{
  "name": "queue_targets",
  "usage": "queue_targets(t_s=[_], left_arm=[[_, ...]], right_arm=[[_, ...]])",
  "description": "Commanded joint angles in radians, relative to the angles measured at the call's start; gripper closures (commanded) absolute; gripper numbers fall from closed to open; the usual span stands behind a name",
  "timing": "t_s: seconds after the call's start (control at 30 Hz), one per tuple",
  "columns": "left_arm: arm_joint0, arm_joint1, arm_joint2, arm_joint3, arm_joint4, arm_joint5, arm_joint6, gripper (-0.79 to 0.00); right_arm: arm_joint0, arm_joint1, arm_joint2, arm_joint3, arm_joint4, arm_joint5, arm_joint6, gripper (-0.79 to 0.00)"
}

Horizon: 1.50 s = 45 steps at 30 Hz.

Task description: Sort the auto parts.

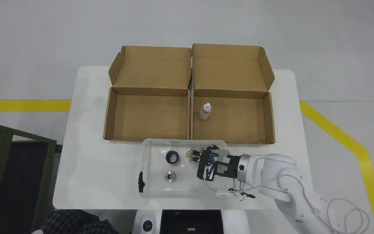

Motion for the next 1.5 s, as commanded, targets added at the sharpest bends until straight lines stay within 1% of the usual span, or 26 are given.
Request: queue_targets(t_s=[0.0,0.47,0.87,1.3,1.47], left_arm=[[0.000,0.000,0.000,0.000,0.000,0.000,0.000,-0.785],[0.000,0.000,0.000,0.000,0.000,0.000,0.000,-0.785],[0.000,0.000,0.000,0.000,0.000,0.000,0.000,-0.785],[0.000,0.000,0.000,0.000,0.000,0.000,0.000,-0.785],[0.000,0.000,0.000,0.000,0.000,0.000,0.000,-0.785]], right_arm=[[-0.005,0.003,0.027,-0.006,0.010,0.001,-0.032,0.000],[-0.018,0.009,0.131,-0.060,0.070,0.027,-0.196,0.000],[-0.028,0.008,0.176,-0.066,0.093,0.044,-0.321,0.000],[-0.037,0.007,0.191,-0.047,0.085,0.035,-0.369,0.000],[-0.033,0.008,0.186,-0.025,0.073,0.018,-0.353,0.000]])
